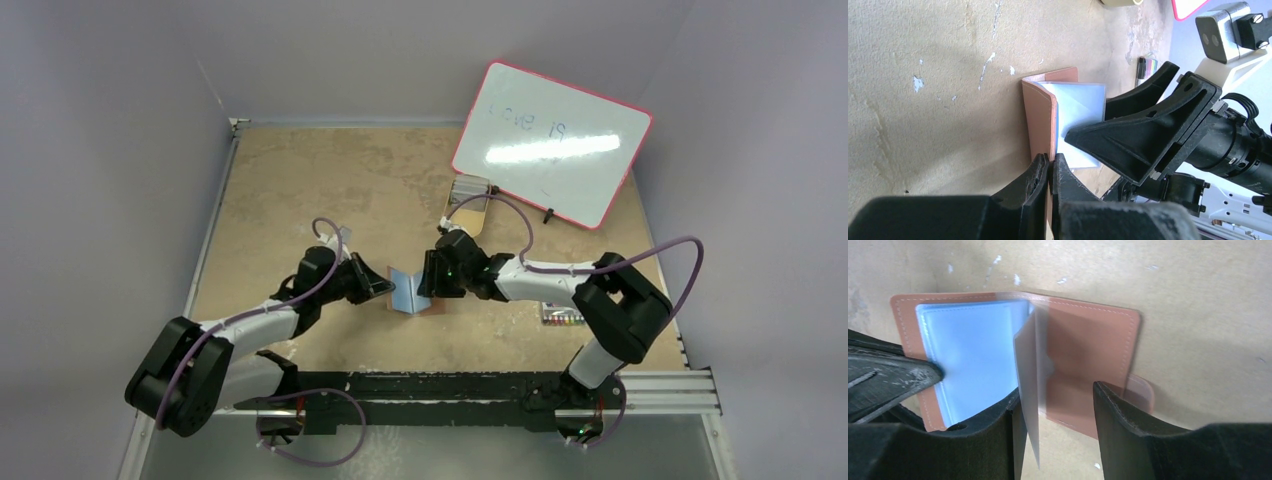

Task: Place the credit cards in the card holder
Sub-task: Turn over the card slot in the card holder.

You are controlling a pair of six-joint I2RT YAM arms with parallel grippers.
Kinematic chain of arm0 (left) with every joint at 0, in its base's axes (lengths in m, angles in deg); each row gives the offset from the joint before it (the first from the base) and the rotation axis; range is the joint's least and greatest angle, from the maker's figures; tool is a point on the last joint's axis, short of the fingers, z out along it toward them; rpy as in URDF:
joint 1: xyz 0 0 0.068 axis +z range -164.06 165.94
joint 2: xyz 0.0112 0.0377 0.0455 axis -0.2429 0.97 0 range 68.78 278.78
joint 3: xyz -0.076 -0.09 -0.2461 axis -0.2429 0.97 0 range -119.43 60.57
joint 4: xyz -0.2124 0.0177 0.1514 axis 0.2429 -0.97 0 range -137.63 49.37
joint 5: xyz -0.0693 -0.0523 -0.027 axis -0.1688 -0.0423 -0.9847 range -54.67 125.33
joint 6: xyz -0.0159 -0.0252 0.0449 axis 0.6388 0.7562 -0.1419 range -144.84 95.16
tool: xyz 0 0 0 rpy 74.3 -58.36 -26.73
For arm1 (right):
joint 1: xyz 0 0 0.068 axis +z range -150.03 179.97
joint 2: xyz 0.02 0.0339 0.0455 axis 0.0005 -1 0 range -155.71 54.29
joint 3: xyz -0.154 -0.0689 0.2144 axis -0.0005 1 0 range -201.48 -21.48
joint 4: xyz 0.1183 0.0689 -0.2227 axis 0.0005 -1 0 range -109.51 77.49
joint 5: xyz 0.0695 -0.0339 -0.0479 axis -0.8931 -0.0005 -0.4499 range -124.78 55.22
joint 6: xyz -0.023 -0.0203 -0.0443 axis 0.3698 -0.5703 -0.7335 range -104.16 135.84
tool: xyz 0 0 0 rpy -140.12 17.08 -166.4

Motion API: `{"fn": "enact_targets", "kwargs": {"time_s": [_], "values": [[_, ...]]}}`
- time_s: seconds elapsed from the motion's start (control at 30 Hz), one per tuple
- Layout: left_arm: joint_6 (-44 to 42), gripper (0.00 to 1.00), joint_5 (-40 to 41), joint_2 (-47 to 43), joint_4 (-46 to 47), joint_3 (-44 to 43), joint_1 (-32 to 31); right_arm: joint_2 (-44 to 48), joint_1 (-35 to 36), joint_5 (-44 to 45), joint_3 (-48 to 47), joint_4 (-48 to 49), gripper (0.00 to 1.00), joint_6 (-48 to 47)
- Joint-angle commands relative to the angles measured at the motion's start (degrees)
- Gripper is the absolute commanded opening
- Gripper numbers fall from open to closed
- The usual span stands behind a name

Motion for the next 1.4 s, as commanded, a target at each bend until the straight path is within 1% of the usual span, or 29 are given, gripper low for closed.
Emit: {"fn": "enact_targets", "kwargs": {"time_s": [0.0,0.17,0.3,0.4,0.6,0.8,0.9,1.0,1.1,1.23,1.37], "values": [[-2.55,0.00,-0.33,0.68,0.47,-2.92,-0.17,3.12,-0.23,5.73,-1.60,-8.22,0.51,-1.41],[1.77,0.00,-3.18,1.46,5.57,-3.26,-0.17,3.35,-0.21,9.69,-3.52,-11.03,0.43,-4.01],[1.50,0.00,-4.00,1.60,5.74,-4.47,-0.17,2.71,-0.24,7.92,-2.97,-9.24,0.41,-4.56],[1.19,0.00,-4.55,1.53,5.48,-4.55,-0.17,2.17,-0.19,8.08,-2.42,-9.32,0.37,-4.41],[-0.47,0.00,-3.41,1.81,2.87,-4.41,-0.21,2.84,-0.23,7.85,-2.77,-11.04,0.35,-4.14],[1.21,0.00,-3.43,0.60,3.27,-4.96,-0.17,3.78,-0.33,2.64,-1.33,-6.82,0.34,-5.62],[-0.75,0.00,-2.59,0.75,-0.69,-6.27,-0.17,4.36,-0.29,0.94,-2.62,-6.77,0.35,-6.63],[-2.24,0.00,-2.46,1.34,-3.34,-7.21,-0.17,6.90,-0.36,-0.87,-4.96,-5.67,0.36,-9.25],[-2.93,0.00,-3.53,1.52,-5.70,-8.58,-0.21,9.02,-0.76,-0.26,-7.91,-5.03,0.36,-12.34],[-6.46,0.00,-1.75,1.27,-13.64,-12.15,-0.17,10.96,-5.41,-2.15,-10.62,-3.27,0.38,-16.83],[-8.69,0.00,-1.86,1.76,-17.24,-13.82,-0.17,12.96,-9.68,0.26,-12.64,-1.61,0.40,-24.29]]}}
